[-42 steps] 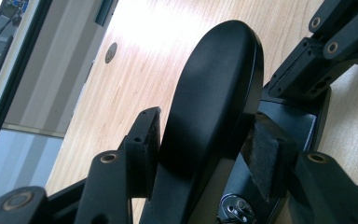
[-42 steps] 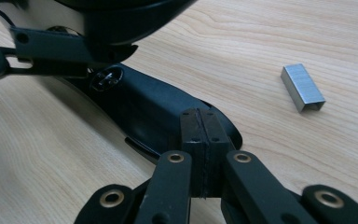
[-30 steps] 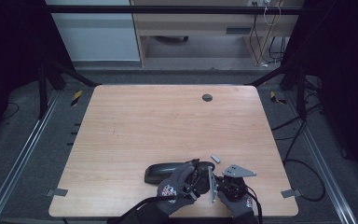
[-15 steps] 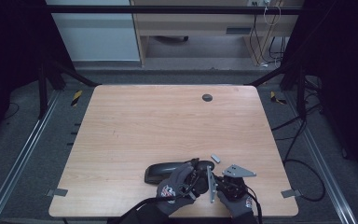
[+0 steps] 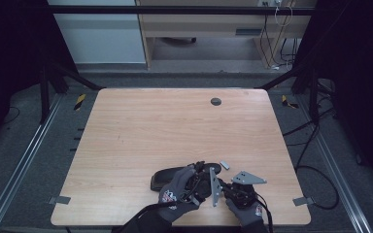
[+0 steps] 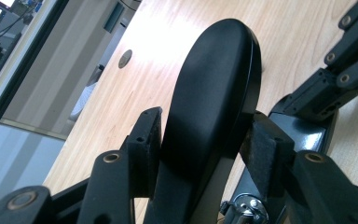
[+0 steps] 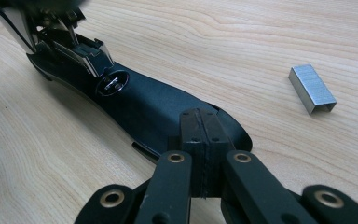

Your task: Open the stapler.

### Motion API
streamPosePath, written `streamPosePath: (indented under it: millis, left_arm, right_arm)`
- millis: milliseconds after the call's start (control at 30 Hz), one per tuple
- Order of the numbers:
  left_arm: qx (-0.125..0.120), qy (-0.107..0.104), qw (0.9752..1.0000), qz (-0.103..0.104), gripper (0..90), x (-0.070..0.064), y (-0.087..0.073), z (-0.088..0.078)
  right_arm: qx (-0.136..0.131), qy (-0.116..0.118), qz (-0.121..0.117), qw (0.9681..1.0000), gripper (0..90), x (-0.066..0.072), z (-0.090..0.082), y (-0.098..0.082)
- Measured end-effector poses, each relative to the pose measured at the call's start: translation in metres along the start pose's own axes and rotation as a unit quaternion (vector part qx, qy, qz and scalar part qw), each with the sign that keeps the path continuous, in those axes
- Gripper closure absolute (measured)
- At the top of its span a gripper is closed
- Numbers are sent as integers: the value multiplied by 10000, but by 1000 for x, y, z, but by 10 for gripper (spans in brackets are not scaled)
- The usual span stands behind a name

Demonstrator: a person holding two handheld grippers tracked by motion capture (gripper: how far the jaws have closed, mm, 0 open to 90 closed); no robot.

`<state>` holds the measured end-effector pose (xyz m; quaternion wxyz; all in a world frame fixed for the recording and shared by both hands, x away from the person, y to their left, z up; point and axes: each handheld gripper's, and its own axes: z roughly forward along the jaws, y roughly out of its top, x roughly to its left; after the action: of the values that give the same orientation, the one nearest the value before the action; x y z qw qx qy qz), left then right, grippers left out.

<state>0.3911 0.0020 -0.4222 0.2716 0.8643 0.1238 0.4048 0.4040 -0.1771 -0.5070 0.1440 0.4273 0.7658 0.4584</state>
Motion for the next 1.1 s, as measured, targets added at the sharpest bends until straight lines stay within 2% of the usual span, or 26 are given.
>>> streamPosePath:
  millis: [167,233,300,400,433,533,600,667,767,933,1100]
  left_arm:
    - [-158,41,9997,-174,513,9,-3,-8]
    - [-119,47,9998,-151,515,12,-3,-10]
    - [-226,74,9993,-280,519,16,-5,-15]
    - [-241,102,9992,-314,523,20,-6,-19]
    - [-316,98,9984,-462,525,23,-7,-21]
    - [-347,114,9980,-521,529,27,-9,-25]
    - [-424,132,9968,-667,532,33,-12,-31]
    - [-443,123,9964,-716,533,36,-13,-33]
    - [-548,138,9941,-927,537,43,-18,-39]
    - [-606,164,9932,-983,543,46,-21,-44]
    - [-651,183,9912,-1136,546,53,-25,-48]
  right_arm:
    - [-9,-20,-12,10000,900,0,0,0]
    - [-8,-19,-15,10000,900,0,0,0]
    - [-19,-17,19,10000,900,1,0,0]
    - [-11,-23,24,10000,900,1,0,0]
    - [-19,-32,-6,10000,900,1,0,0]
    - [-18,-36,-7,10000,900,1,0,0]
    - [-19,-40,12,10000,900,1,0,0]
    - [-19,-40,13,10000,900,2,0,0]
    - [-5,-59,-21,10000,900,1,0,0]
    - [-6,-58,-5,10000,900,1,0,0]
    - [-15,-58,-10,10000,900,1,0,0]
